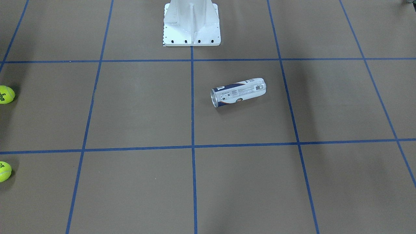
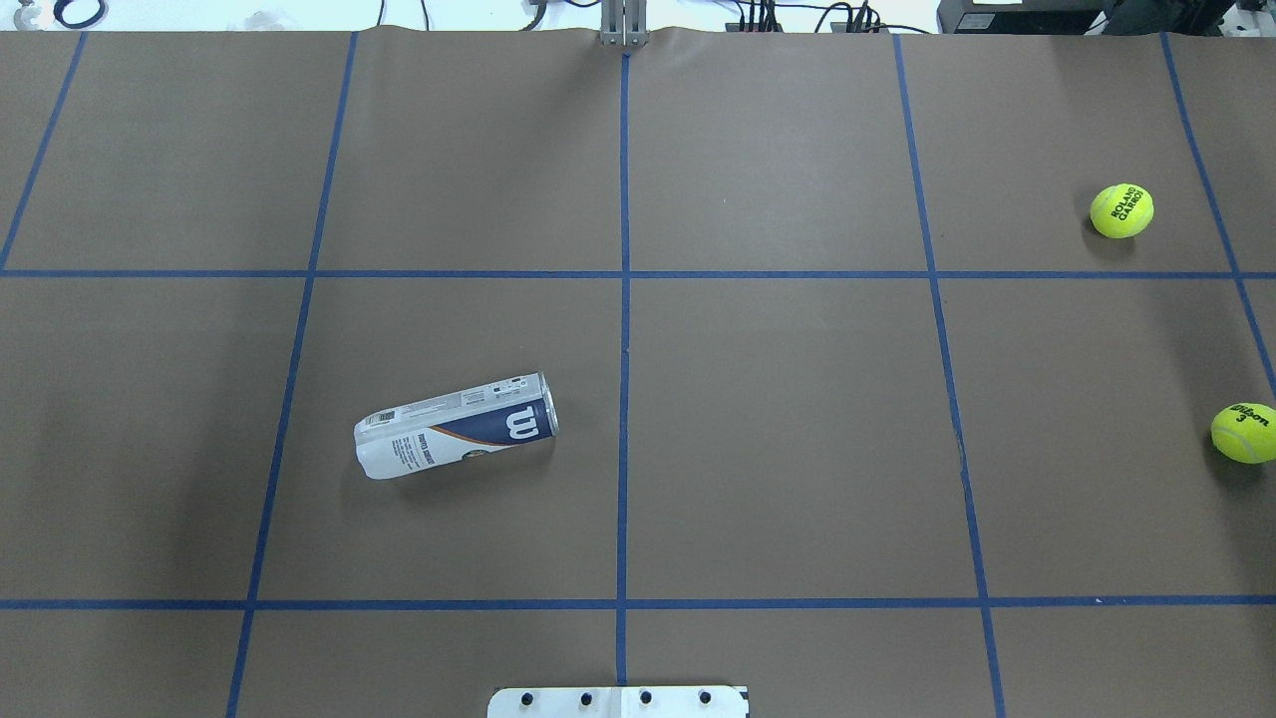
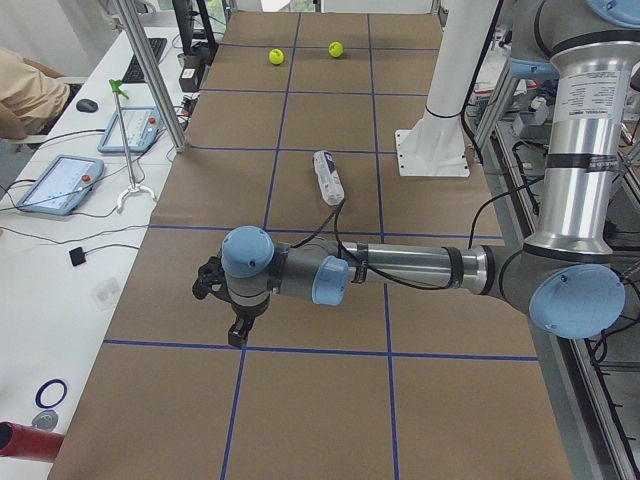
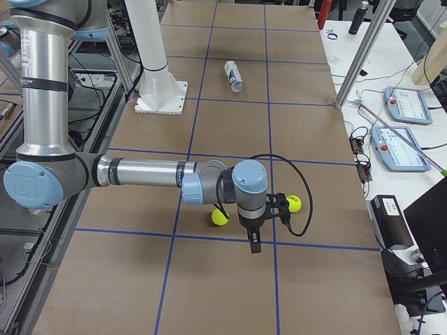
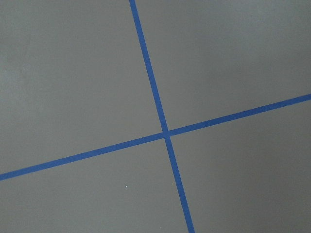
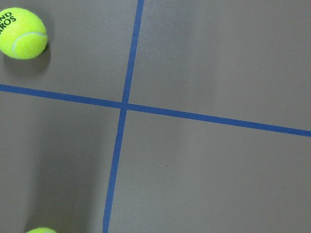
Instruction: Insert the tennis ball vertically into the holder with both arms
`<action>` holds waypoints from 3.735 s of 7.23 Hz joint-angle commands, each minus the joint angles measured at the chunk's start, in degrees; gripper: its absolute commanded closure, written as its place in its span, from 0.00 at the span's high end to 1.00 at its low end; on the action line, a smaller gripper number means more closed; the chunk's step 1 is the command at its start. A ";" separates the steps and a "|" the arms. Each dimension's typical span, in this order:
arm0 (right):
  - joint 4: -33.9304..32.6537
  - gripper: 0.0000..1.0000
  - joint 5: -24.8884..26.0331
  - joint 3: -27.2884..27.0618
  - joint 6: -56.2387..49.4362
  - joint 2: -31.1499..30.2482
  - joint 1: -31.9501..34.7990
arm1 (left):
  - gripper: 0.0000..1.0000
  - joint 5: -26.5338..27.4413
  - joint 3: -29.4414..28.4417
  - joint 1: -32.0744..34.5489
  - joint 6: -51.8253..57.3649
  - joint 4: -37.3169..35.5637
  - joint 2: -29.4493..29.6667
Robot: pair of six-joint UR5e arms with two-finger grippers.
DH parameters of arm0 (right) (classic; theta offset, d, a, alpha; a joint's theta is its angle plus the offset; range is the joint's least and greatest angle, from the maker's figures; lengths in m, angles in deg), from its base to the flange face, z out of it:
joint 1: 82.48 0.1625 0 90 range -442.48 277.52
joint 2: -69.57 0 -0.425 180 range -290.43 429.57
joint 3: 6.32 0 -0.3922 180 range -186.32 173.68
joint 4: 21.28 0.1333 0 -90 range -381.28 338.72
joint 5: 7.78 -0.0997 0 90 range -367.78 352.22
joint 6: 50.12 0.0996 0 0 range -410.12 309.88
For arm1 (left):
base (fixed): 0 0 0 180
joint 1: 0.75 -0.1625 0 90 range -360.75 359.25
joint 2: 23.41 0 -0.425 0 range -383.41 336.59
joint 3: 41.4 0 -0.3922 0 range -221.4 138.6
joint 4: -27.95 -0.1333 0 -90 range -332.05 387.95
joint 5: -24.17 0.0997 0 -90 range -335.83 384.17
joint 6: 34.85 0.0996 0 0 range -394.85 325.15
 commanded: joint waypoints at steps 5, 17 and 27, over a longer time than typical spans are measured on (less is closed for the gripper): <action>1.00 1.00 -0.01 -0.13 0.19 0.62 -0.88 | 0.99 0.66 0.22 -14.89 -2.27 14.58 16.16; 1.62 1.00 -0.97 -0.13 0.28 0.54 -0.88 | 0.99 27.29 4.61 -61.24 -3.85 -1.59 34.13; 1.62 1.00 -2.03 0.14 0.28 0.45 -0.88 | 0.98 30.37 0.92 -64.84 -3.94 -1.59 34.30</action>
